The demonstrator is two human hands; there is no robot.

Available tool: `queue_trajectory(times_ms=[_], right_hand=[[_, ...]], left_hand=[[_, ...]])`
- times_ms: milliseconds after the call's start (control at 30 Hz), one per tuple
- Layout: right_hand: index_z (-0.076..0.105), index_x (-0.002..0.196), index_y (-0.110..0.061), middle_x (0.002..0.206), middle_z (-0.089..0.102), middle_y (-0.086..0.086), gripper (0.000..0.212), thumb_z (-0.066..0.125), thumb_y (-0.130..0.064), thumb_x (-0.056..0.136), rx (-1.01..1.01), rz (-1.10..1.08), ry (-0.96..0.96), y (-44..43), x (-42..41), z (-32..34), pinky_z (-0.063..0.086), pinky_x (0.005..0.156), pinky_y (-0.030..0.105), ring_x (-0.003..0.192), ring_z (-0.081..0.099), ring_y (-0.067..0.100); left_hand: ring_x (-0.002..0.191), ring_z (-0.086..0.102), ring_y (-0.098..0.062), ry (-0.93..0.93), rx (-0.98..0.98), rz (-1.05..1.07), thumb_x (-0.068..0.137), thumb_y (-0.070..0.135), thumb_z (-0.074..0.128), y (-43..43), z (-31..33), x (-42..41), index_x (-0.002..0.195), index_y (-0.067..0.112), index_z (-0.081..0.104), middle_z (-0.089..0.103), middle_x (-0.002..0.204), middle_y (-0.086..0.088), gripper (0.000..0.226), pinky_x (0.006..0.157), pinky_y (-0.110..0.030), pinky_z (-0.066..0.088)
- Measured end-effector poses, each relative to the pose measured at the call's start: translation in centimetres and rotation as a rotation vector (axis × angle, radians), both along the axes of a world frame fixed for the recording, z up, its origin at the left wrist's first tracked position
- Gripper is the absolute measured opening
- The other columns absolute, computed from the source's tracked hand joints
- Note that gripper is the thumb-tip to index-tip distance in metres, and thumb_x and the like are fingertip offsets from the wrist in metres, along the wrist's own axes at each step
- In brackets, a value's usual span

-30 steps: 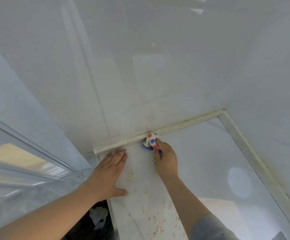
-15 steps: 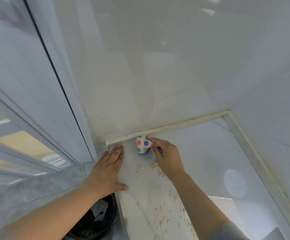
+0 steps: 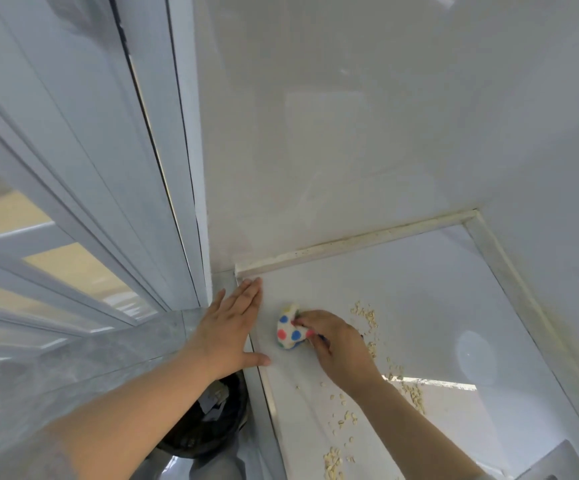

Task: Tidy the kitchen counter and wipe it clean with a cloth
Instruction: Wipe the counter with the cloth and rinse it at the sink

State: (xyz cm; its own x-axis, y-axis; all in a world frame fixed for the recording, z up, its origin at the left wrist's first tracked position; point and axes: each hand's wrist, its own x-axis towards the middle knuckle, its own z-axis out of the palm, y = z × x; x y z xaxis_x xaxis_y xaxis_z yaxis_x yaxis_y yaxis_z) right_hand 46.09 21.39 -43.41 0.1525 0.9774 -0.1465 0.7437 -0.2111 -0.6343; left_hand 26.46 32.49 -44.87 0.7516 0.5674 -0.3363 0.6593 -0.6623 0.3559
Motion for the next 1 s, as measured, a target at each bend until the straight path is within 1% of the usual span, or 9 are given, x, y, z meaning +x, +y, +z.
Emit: queue_trajectory(times_ms=[67, 167, 300, 400, 500, 633, 800, 900, 1000], right_hand=[[0.068, 0.115, -0.022, 0.118, 0.060, -0.020, 0.041, 0.051, 0.000, 0.086, -0.058, 0.029, 0.001, -1.8, -0.1, 0.4, 0.034, 0.104, 0.011, 0.115, 0.051, -0.004], [0.067, 0.117, -0.027, 0.118, 0.062, -0.019, 0.041, 0.050, -0.003, 0.088, -0.124, 0.028, -0.009, -3.3, 0.0, 1.0, 0.042, 0.102, 0.019, 0.114, 0.053, -0.003], [0.067, 0.118, -0.022, 0.116, 0.066, -0.010, 0.037, 0.053, -0.003, 0.090, -0.019, -0.129, 0.005, -1.5, -0.2, 2.3, 0.050, 0.094, 0.027, 0.106, 0.060, 0.006], [0.066, 0.119, -0.017, 0.117, 0.067, -0.005, 0.036, 0.054, -0.002, 0.090, 0.094, -0.117, -0.011, 1.7, -1.3, 2.5, 0.049, 0.095, 0.024, 0.107, 0.061, 0.009], [0.064, 0.122, -0.014, 0.120, 0.066, 0.001, 0.037, 0.052, -0.002, 0.089, 0.092, -0.084, -0.023, 5.0, -2.8, 1.4, 0.046, 0.098, 0.028, 0.110, 0.059, 0.016], [0.063, 0.124, -0.011, 0.124, 0.064, 0.006, 0.039, 0.047, -0.007, 0.089, 0.046, -0.041, 0.027, 6.0, -5.0, -0.2, 0.044, 0.103, 0.035, 0.114, 0.057, 0.021], [0.066, 0.120, -0.015, 0.122, 0.065, -0.003, 0.042, 0.044, -0.007, 0.085, 0.007, -0.028, 0.083, 1.1, -6.3, 0.1, 0.039, 0.106, 0.024, 0.116, 0.056, 0.009], [0.067, 0.118, -0.019, 0.121, 0.064, -0.011, 0.042, 0.050, -0.001, 0.084, -0.048, 0.026, 0.084, -2.9, -6.2, 0.5, 0.035, 0.104, 0.013, 0.115, 0.049, -0.011], [0.069, 0.114, -0.019, 0.113, 0.063, -0.017, 0.038, 0.053, 0.000, 0.086, -0.058, -0.041, 0.104, -5.1, -5.0, 1.4, 0.045, 0.096, 0.015, 0.107, 0.054, -0.012]], left_hand=[[0.136, -0.034, -0.011, 0.015, -0.004, -0.008, 0.079, 0.075, 0.048, 0.1, 0.0, 0.1, 0.145, 0.015, -0.028, -0.040, 0.148, 0.002, 0.117, 0.111, -0.034, -0.021], [0.138, -0.033, -0.012, 0.023, -0.018, -0.030, 0.075, 0.076, 0.051, 0.3, 0.0, -0.1, 0.145, 0.016, -0.029, -0.041, 0.148, 0.002, 0.122, 0.112, -0.035, -0.019], [0.140, -0.029, -0.012, 0.007, -0.025, -0.083, 0.075, 0.075, 0.054, 0.8, 0.1, -0.4, 0.146, 0.016, -0.026, -0.039, 0.148, 0.002, 0.123, 0.114, -0.032, -0.017], [0.143, -0.017, -0.008, -0.068, -0.043, -0.071, 0.080, 0.065, 0.058, 1.6, 0.3, -1.7, 0.150, 0.017, -0.015, -0.028, 0.154, 0.004, 0.112, 0.113, -0.024, -0.012], [0.147, -0.001, -0.015, -0.104, -0.067, 0.009, 0.082, 0.058, 0.062, 1.7, 0.4, -4.0, 0.152, 0.018, -0.006, -0.010, 0.160, 0.002, 0.105, 0.114, -0.023, -0.004], [0.148, -0.001, -0.017, -0.031, -0.077, 0.075, 0.082, 0.058, 0.062, 1.5, 0.4, -6.6, 0.153, 0.020, -0.005, -0.007, 0.161, 0.002, 0.105, 0.114, -0.024, -0.003], [0.147, -0.002, -0.016, -0.021, -0.112, 0.103, 0.081, 0.061, 0.062, 1.7, 0.7, -7.3, 0.153, 0.020, -0.005, -0.008, 0.161, 0.004, 0.107, 0.114, -0.024, -0.002], [0.147, -0.001, -0.016, -0.062, -0.108, 0.068, 0.082, 0.060, 0.061, 1.5, 1.2, -6.3, 0.153, 0.020, -0.005, -0.007, 0.161, 0.004, 0.105, 0.113, -0.023, -0.003], [0.147, 0.000, -0.016, -0.084, -0.091, 0.012, 0.088, 0.057, 0.055, 1.3, 1.6, -4.5, 0.152, 0.017, -0.008, -0.008, 0.161, 0.002, 0.099, 0.117, -0.024, -0.001]])
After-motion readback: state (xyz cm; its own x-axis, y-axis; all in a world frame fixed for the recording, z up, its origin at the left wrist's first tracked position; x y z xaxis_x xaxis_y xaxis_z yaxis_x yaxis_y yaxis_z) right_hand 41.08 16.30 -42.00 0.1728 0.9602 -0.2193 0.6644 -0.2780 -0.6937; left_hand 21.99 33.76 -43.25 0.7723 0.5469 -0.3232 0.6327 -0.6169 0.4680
